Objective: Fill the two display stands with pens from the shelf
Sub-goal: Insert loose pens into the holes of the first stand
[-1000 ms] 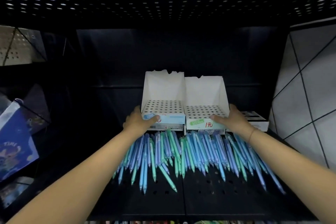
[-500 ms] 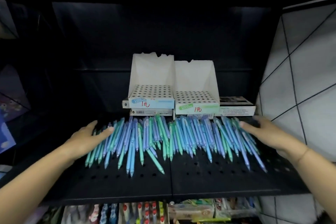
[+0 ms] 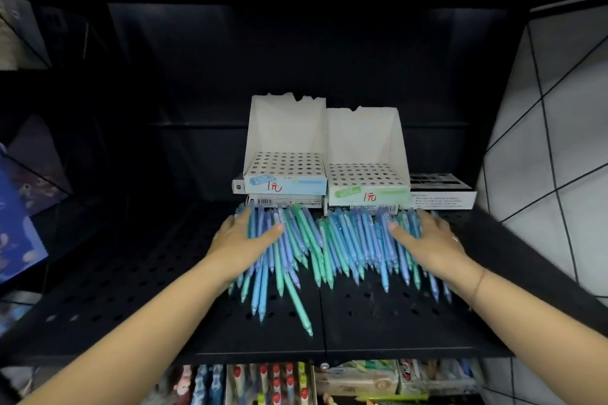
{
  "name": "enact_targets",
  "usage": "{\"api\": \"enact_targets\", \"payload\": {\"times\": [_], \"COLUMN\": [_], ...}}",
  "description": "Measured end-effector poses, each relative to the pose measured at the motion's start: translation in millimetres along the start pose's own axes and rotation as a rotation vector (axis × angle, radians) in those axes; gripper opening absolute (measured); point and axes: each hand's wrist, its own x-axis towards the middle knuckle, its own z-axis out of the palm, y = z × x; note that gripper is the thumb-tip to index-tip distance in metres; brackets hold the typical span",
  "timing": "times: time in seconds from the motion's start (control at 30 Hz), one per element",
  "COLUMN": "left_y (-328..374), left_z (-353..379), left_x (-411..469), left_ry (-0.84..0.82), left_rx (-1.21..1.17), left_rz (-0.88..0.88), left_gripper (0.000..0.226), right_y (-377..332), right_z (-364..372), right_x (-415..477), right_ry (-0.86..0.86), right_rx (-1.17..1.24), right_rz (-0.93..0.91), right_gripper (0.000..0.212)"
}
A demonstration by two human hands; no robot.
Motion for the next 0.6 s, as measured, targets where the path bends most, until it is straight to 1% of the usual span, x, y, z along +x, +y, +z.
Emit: {"api": "enact_targets", "payload": {"times": [0.1, 0.3, 0.6], "left_y": [13, 30, 41], "left_z": [14, 36, 48], "left_x": [-2, 2, 10], "left_ry": [0.027, 0.061, 0.109], "left_rx": [0.033, 0.082, 0.144], "left_rz": [-0.003, -0.005, -0.022], "left_gripper": [0.092, 0.095, 0.091], "right_y": [-7, -18, -21], "right_z": [4, 10, 13], "right_x": [-1, 1, 0], "right_ry": [0.007, 0.005, 0.001], "right_rx": [-0.017, -0.028, -0.041], "right_rz": [0.001, 0.037, 0.033], "right_gripper": [0.084, 0.087, 0.087]}}
